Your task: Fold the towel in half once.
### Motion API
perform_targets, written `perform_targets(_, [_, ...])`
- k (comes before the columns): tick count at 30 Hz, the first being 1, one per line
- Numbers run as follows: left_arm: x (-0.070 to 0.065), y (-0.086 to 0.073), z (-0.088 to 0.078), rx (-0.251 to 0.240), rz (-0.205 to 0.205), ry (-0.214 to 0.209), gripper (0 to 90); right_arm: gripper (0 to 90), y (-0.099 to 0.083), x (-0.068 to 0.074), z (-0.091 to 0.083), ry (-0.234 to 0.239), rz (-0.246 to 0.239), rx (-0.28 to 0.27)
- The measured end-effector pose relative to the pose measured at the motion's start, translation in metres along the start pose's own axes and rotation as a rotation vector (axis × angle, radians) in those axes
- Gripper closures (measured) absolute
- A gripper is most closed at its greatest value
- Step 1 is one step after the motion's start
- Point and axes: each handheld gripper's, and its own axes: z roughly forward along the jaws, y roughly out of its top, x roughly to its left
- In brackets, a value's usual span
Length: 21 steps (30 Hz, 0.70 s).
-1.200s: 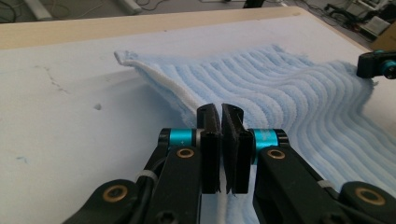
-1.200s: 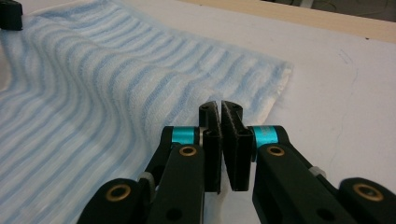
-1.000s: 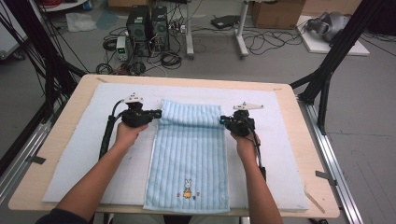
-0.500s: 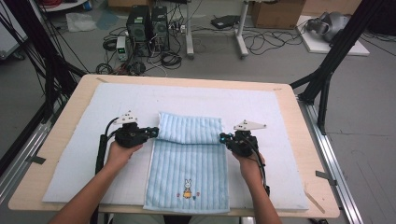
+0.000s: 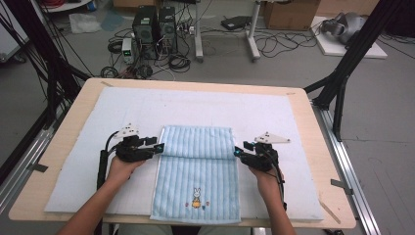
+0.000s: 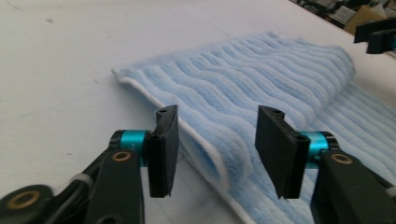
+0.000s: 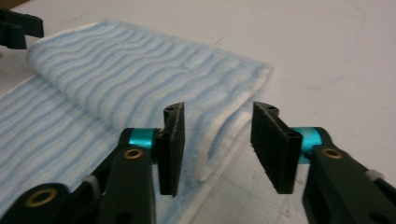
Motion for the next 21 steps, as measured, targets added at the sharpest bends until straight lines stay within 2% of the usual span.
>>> perform_targets(2, [0.003,0.005,0.001,-0.006,0.001,0.019,44.7,46.7,-0.001,-0.003,-0.001,-0.008,0.021,-0.001])
perform_targets(4, [0.007,0.009,0.003,-0.036,-0.012,0.037,44.3,43.8,-0.002,-0.006,-0.001,-0.014,0.032,-0.002])
perform_targets(7, [0.014,0.019,0.010,-0.024,-0.031,0.060,43.3,40.2,-0.002,-0.009,0.000,-0.024,0.046,-0.003])
perform_targets(9, [0.017,0.024,0.016,-0.032,-0.048,0.069,43.2,38.3,-0.002,-0.009,0.001,-0.022,0.050,-0.001])
perform_targets(13, [0.023,0.030,0.029,0.014,-0.061,0.081,42.5,37.0,-0.002,-0.010,0.002,-0.026,0.056,0.009])
perform_targets(16, [0.026,0.028,0.038,0.025,-0.070,0.089,42.6,36.8,-0.003,-0.011,0.002,-0.029,0.059,0.018])
perform_targets(19, [0.027,0.022,0.046,0.079,-0.073,0.095,43.0,36.6,-0.003,-0.012,0.003,-0.032,0.057,0.021])
perform_targets(21, [0.026,0.020,0.052,0.113,-0.058,0.101,45.2,36.6,-0.003,-0.012,0.004,-0.035,0.063,0.022])
